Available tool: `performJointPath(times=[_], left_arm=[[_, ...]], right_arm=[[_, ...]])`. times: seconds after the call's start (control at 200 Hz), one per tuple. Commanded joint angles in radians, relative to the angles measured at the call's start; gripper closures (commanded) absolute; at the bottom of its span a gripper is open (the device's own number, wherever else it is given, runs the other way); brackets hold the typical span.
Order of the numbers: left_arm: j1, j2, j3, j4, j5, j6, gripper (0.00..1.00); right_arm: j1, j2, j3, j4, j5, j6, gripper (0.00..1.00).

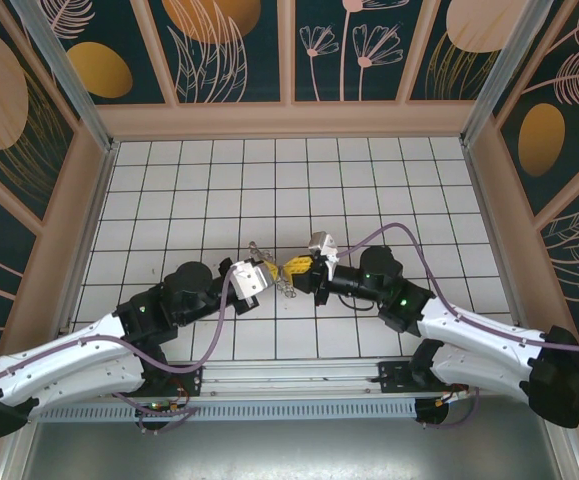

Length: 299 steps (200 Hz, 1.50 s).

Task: Put the keys on the keyring

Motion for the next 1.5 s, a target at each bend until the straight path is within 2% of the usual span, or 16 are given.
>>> performJointPath(times=[0.0,0.13,0.35,0.696,0.841,1.026,1.171,1.491], left_arm=[[-0.015,-0.019,-0.011,0.058,0.072,-0.007,1.0],[-0.015,-0.031,-0.011,0.059,0.086,-0.01,1.0],[-0.013,-0.039,-0.015,0.058,0.092,-0.012,1.0],[-0.015,-0.047,-0.015,0.06,0.098,-0.008,1.0],[-0.015,-0.019,-0.003,0.05,0.122,-0.011,1.0],[-0.014,-0.003,0.009,0.042,0.158,-0.023,1.0],[-0.014,-0.006,0.008,0.043,0.166,-0.025,1.0],[-0.015,-0.003,0.006,0.056,0.191,-0.032,1.0]], right_arm=[[0.001,-0.014,0.009,-0.007,0.027,-0.038,0.85],[0.005,-0.014,0.006,-0.003,0.036,-0.038,0.74],[0.005,-0.044,-0.007,-0.014,0.062,-0.05,0.63],[0.02,-0.204,-0.083,0.028,0.02,-0.113,0.57],[0.025,-0.166,-0.063,0.047,-0.008,-0.135,0.6],[0.031,-0.12,-0.036,0.033,-0.055,-0.195,0.7],[0.032,-0.123,-0.037,0.016,-0.097,-0.217,0.72],[0.031,-0.083,-0.017,0.013,-0.079,-0.236,0.88]])
